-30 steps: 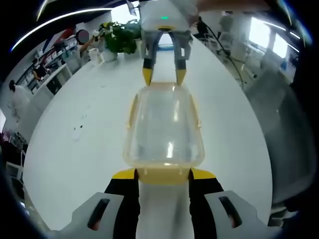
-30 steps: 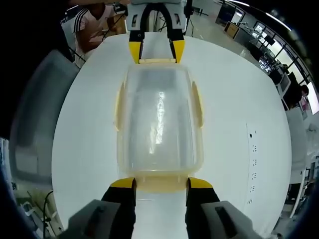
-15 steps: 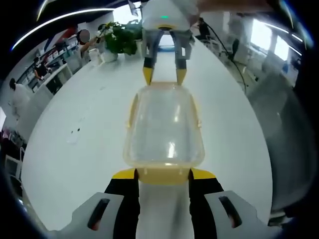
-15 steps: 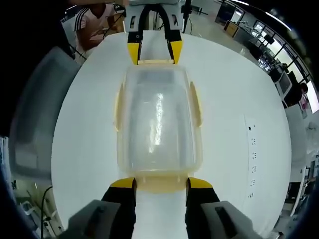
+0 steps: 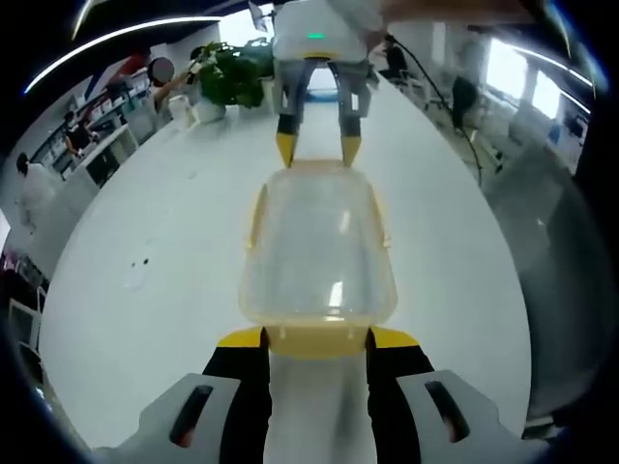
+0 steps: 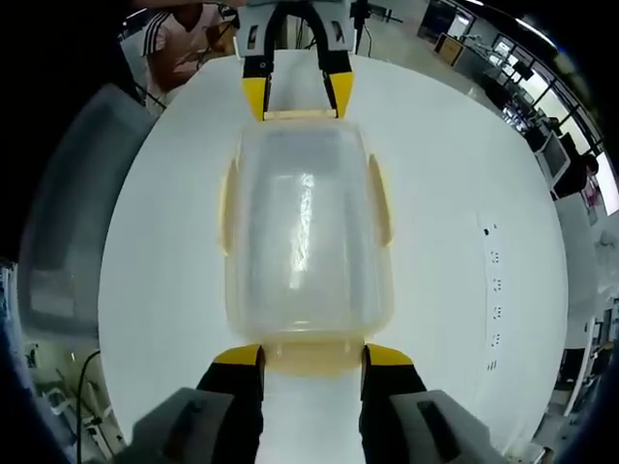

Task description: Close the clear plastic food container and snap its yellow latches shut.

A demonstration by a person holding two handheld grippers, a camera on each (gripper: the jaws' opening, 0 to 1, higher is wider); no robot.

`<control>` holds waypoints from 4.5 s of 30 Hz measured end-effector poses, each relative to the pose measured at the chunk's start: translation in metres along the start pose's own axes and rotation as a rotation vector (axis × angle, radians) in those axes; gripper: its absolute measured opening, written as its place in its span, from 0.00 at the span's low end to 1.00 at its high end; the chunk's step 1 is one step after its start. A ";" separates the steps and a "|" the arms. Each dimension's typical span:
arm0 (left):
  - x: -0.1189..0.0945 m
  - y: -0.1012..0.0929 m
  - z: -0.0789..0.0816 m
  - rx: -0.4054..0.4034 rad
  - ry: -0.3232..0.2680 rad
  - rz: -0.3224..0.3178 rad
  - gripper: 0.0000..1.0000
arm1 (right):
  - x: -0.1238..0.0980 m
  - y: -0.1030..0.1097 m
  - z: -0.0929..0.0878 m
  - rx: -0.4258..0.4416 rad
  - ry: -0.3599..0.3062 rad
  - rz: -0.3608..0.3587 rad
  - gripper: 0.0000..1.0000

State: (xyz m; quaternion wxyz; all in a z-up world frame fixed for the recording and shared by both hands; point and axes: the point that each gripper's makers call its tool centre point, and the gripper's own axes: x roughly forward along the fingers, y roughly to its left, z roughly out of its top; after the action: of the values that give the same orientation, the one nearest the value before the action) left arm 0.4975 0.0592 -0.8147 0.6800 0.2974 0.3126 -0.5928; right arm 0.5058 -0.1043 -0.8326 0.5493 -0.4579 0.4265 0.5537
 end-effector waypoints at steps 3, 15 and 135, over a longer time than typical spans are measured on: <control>0.003 -0.001 -0.002 -0.004 0.008 -0.006 0.35 | 0.000 0.000 0.000 0.001 0.000 0.004 0.36; 0.009 -0.004 -0.003 0.007 0.009 -0.020 0.35 | -0.001 0.008 -0.004 -0.025 0.013 0.003 0.36; 0.042 -0.051 0.050 0.216 -0.075 0.099 0.44 | 0.015 0.005 0.102 0.155 -0.264 0.230 0.53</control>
State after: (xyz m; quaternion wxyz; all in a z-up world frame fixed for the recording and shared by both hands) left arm 0.4547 -0.0121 -0.8176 0.6838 0.3616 0.2062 -0.5993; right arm 0.4969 -0.0021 -0.8254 0.5673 -0.2858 0.4418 0.6335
